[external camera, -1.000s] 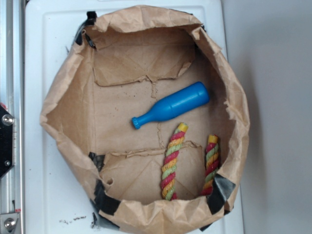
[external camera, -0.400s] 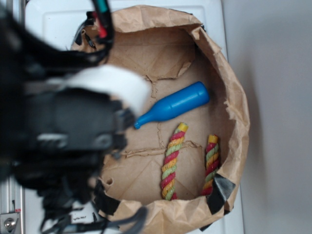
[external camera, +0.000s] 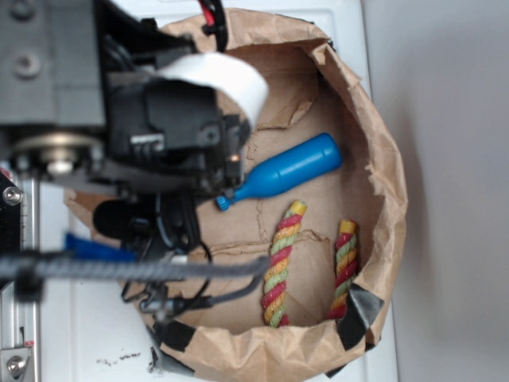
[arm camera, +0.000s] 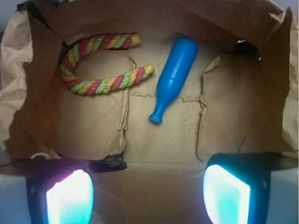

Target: Grab the blue bottle.

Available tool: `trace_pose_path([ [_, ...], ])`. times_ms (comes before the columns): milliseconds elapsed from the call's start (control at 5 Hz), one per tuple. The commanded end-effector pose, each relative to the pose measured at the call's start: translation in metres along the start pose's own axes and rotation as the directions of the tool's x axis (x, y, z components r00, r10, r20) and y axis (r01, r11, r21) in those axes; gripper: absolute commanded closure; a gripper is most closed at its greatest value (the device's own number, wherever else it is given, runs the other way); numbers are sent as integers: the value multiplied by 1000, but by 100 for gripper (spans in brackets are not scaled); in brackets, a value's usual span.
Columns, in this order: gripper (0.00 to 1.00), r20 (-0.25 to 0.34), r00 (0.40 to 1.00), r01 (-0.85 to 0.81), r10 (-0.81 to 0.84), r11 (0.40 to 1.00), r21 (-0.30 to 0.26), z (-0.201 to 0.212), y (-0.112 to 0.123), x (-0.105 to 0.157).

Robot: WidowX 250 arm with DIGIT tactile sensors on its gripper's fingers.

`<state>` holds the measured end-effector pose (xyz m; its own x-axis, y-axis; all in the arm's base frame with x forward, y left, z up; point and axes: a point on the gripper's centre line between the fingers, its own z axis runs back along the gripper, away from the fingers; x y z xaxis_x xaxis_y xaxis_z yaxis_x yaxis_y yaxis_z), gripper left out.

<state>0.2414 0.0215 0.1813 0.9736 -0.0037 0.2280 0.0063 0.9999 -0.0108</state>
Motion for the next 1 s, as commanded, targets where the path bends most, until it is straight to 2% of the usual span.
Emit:
trace_pose_path([
  [0,0,23,1000,-17,17,1000,7,7,6,4],
  [400,0,23,1000,-17,17,1000,7,7,6,4],
  [600,0,32,999,-35,33,998,48,-27,4,14],
  [800,0,52,998,-42,36,992,118,-59,-2,27],
])
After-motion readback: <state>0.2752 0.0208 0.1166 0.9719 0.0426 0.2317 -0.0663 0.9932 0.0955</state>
